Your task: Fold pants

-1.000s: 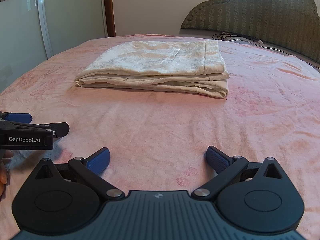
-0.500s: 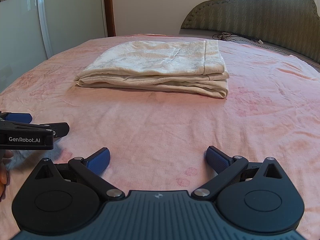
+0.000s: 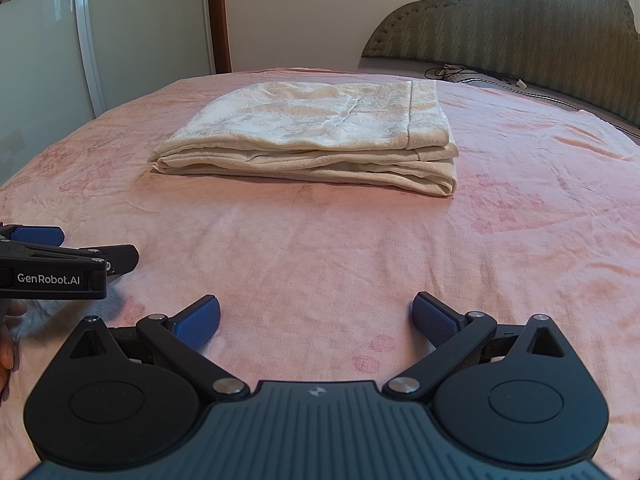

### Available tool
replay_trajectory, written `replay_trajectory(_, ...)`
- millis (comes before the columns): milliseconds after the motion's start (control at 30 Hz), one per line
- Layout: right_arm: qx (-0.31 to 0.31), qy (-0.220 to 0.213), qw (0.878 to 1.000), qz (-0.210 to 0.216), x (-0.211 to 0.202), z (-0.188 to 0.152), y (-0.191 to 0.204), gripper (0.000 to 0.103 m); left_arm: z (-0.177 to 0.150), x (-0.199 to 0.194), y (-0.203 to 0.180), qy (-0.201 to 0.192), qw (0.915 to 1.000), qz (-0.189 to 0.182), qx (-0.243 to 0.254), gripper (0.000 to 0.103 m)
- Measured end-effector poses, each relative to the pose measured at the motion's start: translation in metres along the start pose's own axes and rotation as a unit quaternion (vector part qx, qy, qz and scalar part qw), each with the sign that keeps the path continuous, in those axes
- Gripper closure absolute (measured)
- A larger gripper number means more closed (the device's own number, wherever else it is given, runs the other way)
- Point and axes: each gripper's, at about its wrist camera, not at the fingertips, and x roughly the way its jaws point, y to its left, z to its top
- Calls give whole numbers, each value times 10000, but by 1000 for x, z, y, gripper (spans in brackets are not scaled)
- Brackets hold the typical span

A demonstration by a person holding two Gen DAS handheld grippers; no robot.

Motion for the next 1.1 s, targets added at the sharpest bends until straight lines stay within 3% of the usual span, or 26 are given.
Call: replay_trajectory(1100,15,-3,10000,-72,-2,-2,1,0,-2,-3,-2,-1,10000,5,-5,0)
